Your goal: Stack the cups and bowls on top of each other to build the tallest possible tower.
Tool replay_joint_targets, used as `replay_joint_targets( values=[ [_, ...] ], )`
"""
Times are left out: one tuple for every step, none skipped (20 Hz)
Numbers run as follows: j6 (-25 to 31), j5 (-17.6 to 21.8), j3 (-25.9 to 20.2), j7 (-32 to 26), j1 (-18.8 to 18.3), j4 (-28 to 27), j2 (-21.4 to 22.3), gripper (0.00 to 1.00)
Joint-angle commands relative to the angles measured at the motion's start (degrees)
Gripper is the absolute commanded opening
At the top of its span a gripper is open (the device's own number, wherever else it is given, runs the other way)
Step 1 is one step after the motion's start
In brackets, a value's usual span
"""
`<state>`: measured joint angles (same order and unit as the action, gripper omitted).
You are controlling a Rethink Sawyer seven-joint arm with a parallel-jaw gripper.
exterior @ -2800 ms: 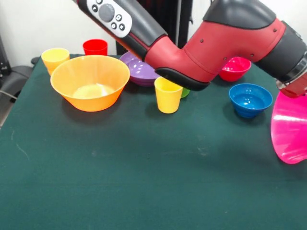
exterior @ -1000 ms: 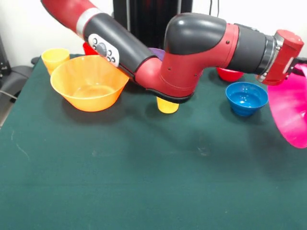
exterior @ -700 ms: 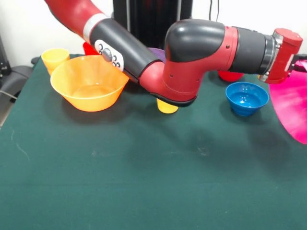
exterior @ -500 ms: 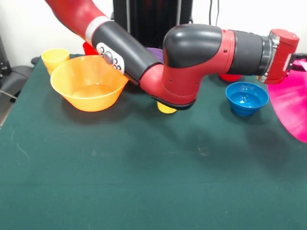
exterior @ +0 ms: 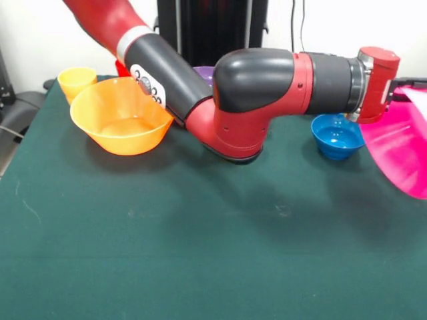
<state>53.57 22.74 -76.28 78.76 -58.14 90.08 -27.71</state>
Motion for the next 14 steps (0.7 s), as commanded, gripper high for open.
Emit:
replay_joint_targets(
  values=[
    [7.7, -4.1, 1.2, -19.6, 0.3, -10.3, -1.0, 0.0],
    [8.4, -4.5, 1.2, -19.5, 0.4, -10.6, -1.1, 0.0],
    [9.1, -4.9, 1.2, -19.4, 0.3, -10.9, -1.2, 0.0],
    [9.8, -5.4, 1.3, -19.4, 0.3, -11.2, -1.4, 0.0],
    [10.7, -6.1, 1.4, -19.1, 0.2, -11.5, -1.6, 0.0],
    [11.1, -6.5, 1.4, -19.0, 0.1, -11.7, -1.8, 0.0],
    [12.2, -7.4, 1.6, -18.6, 0.1, -12.1, -2.2, 0.0],
    [12.6, -7.8, 1.7, -18.8, 0.0, -12.4, -2.6, 0.0],
    [13.9, -8.6, 1.9, -18.9, 0.1, -13.2, -2.9, 0.0],
    [14.6, -8.9, 2.0, -19.1, 0.3, -13.5, -2.9, 0.0],
    [15.3, -9.1, 2.0, -19.2, 0.4, -13.8, -2.8, 0.0],
    [16.0, -9.4, 2.1, -19.3, 0.5, -14.2, -2.8, 0.0],
    [16.7, -9.7, 2.2, -19.4, 0.7, -14.5, -2.8, 0.0],
    [17.2, -9.7, 2.2, -19.5, 0.8, -14.9, -2.6, 0.0]
  ],
)
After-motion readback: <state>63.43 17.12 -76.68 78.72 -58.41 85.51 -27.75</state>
